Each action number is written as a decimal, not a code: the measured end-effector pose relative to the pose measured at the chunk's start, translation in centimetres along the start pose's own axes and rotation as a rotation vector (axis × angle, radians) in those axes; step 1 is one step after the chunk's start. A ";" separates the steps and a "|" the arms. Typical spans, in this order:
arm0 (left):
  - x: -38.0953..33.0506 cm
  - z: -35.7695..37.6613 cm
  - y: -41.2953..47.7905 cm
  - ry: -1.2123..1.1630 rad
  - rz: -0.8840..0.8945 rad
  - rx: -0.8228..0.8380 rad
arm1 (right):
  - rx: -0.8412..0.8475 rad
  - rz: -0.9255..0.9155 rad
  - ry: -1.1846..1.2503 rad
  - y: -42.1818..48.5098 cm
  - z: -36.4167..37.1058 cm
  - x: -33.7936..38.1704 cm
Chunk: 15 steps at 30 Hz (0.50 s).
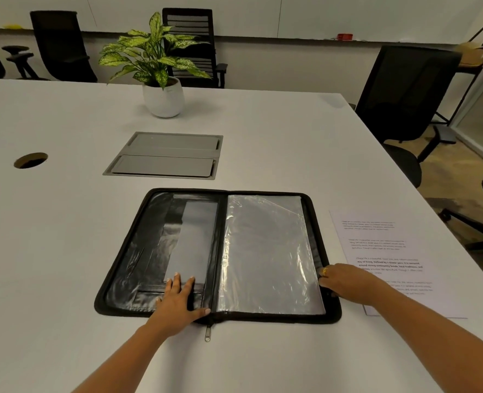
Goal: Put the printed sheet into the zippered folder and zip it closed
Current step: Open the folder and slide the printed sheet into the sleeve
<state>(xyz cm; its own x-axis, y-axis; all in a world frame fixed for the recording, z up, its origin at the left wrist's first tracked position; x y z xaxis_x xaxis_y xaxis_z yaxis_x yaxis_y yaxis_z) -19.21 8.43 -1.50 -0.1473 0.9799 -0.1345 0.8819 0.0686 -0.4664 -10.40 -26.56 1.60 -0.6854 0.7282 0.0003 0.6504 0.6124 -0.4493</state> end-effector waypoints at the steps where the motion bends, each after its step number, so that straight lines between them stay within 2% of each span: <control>1: 0.0 0.0 0.0 -0.004 0.000 -0.002 | 0.016 -0.016 -0.010 0.1 0.0 -0.1; 8: 0.4 -0.2 0.6 -0.046 -0.021 -0.045 | 0.008 -0.120 0.022 0.4 0.7 -0.4; 15: 0.7 -1.2 1.0 0.016 -0.100 -0.188 | 0.051 -0.238 0.102 0.5 1.3 1.6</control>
<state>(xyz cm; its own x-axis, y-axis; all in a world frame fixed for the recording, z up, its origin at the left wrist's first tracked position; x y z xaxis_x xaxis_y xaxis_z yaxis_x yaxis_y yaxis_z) -17.86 9.42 -1.03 -0.2325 0.9692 -0.0816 0.9316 0.1979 -0.3049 -11.61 -25.46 0.19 -0.7787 0.5945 0.2004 0.4560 0.7558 -0.4699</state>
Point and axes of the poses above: each hand's wrist, its own y-axis towards the middle knuckle, its own z-axis out of the palm, x = y × z, the point moved 4 cm from there along y, towards the middle knuckle, and after that the axes turned 13 degrees about y, right-handed, at the moved point
